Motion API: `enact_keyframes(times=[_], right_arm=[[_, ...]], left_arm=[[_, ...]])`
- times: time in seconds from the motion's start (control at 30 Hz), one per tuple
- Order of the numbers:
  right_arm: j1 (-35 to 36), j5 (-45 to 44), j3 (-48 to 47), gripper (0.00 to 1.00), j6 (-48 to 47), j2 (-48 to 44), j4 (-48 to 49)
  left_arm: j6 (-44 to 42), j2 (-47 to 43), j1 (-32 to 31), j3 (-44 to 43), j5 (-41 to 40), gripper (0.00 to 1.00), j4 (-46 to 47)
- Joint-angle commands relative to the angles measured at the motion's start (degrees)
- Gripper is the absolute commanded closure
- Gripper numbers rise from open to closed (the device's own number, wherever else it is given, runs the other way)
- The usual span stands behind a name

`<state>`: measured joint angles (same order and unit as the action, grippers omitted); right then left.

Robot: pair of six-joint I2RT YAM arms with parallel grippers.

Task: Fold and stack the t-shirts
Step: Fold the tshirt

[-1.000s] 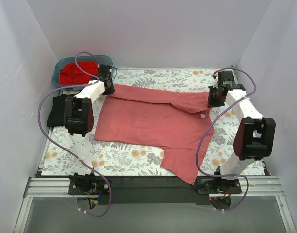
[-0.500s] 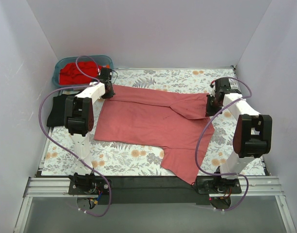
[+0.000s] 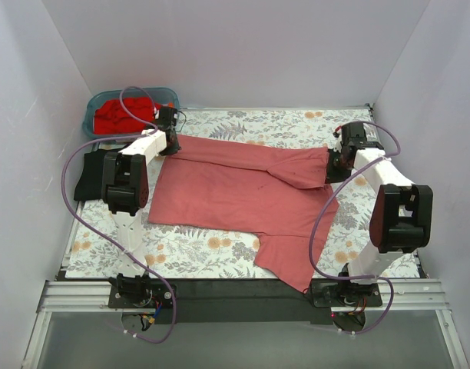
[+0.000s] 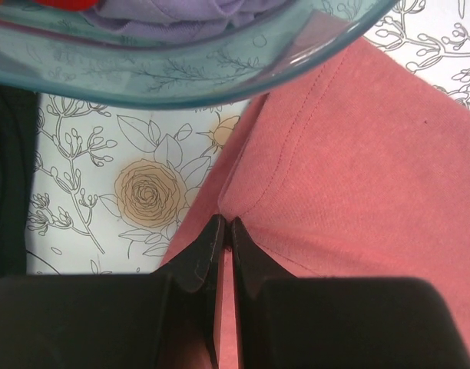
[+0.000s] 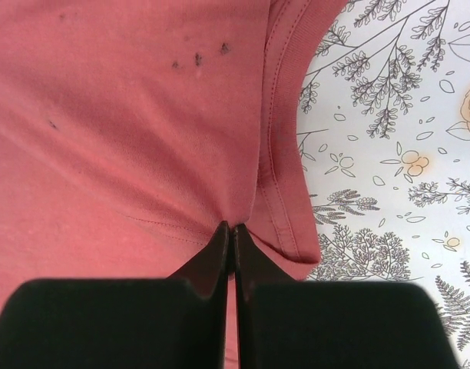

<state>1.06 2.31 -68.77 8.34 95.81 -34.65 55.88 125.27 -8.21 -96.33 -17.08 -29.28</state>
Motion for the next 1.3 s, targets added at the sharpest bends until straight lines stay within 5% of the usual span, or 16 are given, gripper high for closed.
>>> enact_keyframes(times=[0.0, 0.53, 0.63, 0.7, 0.83, 0.9, 1.1, 1.27], right_arm=[[-0.53, 1.03, -1.45, 0.99, 0.63, -3.44, -0.85], [-0.53, 0.77, 5.22, 0.98, 1.42, -2.74, 0.29], [-0.45, 0.42, 5.14, 0.88, 1.86, -1.95, 0.55], [-0.45, 2.16, 4.53, 0.8, 1.94, -1.77, 0.38], [-0.44, 2.62, 3.74, 0.5, 1.86, -3.78, 0.38], [-0.53, 2.18, 2.68, 0.47, 1.94, -4.66, 0.38], [-3.61, 11.64, 0.74, 0.57, 4.67, -3.8, 8.79], [-3.7, 18.7, 2.94, 0.63, 11.95, 2.09, 21.62]], left_arm=[[-0.77, -0.03, 0.56, -2.37, -3.13, 1.0, 0.18], [1.6, 1.47, 0.56, -0.87, -4.1, 1.0, -2.54], [1.69, 1.47, 0.56, -0.87, -4.8, 1.0, -2.63], [2.04, 1.38, 0.56, -1.31, -5.15, 0.89, -2.89], [3.44, -0.73, 0.56, -1.23, -3.14, 0.62, -3.42], [4.06, -3.01, 0.3, -0.79, -2.26, 0.55, -4.12], [5.65, -11.8, -2.77, 3.87, -0.6, 0.55, -5.8], [2.75, -6.99, -3.66, 0.1, 1.0, 0.63, -2.99]])
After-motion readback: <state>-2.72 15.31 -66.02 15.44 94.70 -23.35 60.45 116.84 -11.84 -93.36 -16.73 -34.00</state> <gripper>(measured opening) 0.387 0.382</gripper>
